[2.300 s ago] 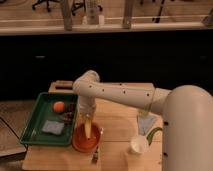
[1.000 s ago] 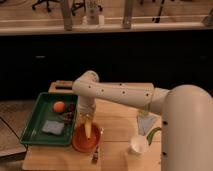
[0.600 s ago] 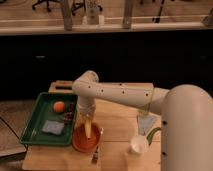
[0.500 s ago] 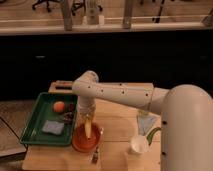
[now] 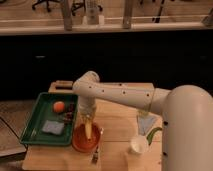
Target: Place banana in red bowl
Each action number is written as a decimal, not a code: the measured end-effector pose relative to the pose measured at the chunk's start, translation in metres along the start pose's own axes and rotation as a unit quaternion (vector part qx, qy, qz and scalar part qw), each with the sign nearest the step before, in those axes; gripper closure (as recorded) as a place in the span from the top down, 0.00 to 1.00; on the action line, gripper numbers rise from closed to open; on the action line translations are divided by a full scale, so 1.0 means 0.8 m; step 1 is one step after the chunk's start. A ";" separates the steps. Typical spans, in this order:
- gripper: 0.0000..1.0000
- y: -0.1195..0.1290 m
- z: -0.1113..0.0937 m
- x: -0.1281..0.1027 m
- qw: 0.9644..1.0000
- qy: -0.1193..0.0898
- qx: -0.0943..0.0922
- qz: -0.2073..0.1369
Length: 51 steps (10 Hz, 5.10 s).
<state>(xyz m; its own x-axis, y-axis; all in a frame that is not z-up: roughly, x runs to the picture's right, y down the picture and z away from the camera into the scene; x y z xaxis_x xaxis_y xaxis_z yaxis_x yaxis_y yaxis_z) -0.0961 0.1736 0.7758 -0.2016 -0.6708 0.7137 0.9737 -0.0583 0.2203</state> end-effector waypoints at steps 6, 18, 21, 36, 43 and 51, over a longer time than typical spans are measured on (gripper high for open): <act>0.80 0.000 0.003 -0.001 1.000 -0.004 0.002 -0.002; 0.80 -0.002 -0.009 0.010 1.000 -0.006 0.008 0.016; 0.80 -0.002 -0.009 0.010 1.000 -0.006 0.008 0.015; 0.80 -0.002 -0.009 0.010 1.000 -0.005 0.008 0.015; 0.80 -0.002 -0.009 0.010 1.000 -0.005 0.008 0.015; 0.80 -0.002 -0.009 0.010 1.000 -0.005 0.008 0.015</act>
<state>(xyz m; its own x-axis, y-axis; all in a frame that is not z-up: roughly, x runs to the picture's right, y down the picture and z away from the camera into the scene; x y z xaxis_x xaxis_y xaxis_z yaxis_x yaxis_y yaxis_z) -0.0989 0.1631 0.7767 -0.1732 -0.6641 0.7273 0.9776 -0.0260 0.2090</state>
